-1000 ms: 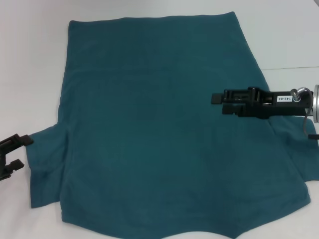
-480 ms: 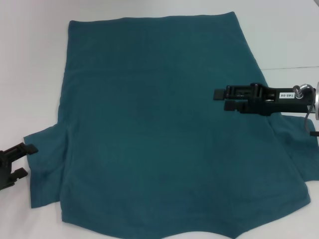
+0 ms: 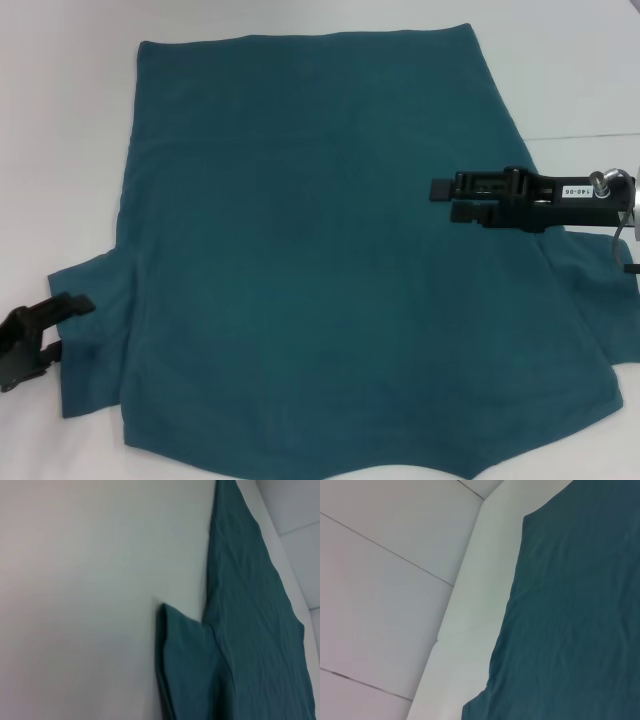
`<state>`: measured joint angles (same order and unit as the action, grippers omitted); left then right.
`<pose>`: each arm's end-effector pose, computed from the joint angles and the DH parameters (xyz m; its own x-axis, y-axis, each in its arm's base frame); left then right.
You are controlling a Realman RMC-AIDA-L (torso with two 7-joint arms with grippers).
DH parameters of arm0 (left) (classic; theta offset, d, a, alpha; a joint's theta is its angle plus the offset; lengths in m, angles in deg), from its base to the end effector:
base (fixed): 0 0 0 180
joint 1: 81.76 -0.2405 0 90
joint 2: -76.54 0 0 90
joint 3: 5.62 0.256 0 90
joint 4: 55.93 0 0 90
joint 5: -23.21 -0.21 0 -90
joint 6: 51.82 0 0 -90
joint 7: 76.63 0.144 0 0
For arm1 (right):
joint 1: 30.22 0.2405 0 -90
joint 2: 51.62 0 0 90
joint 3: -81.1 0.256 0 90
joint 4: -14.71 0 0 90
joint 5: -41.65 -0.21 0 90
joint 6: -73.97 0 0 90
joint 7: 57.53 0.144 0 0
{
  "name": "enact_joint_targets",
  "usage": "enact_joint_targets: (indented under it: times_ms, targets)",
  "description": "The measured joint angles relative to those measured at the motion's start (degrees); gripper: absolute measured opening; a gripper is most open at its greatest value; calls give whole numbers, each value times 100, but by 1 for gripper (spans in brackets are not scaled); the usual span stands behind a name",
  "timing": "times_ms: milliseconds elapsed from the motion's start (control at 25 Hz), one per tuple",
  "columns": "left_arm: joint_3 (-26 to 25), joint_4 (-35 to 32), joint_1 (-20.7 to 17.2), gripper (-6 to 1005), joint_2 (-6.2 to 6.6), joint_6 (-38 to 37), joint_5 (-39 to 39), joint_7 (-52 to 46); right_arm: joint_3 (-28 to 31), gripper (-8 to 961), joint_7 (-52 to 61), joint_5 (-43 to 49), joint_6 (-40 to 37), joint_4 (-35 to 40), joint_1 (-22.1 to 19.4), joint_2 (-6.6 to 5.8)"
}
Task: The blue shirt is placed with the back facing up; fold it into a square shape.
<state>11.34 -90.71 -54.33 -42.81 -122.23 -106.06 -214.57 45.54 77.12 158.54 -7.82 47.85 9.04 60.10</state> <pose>-0.3621 0.3264 0.0244 -0.2837 0.7102 0.6444 0.9587 0.1947 0.2074 0.2520 0.3937 0.0471 0.1348 -0.8470 -0.5142 -0.9445 -0.2667 0.1917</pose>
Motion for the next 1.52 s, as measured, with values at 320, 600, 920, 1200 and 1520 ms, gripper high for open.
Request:
enact_joint_targets:
  times_ms: [320,600,920,1200,1520]
  targets:
    - [116,173,178,819,40,43,7,-85,1,715,0,-8,-12,0,2,-19]
    - [134,157,194,794,69,54,-3,-257,13,715,0,-52,-15,8,-34,-34]
    - [133,107,192,498,71,63,-134,-286,15,714,0,-114,-22,9,-56,-63]
    - [132,108,208,249,71,63,-134,-280,15,715,0,-132,-22,9,-44,-77]
    - [573,-245,238,46,126,-79,-140,-271,15,714,0,-132,-21,9,-27,-89]
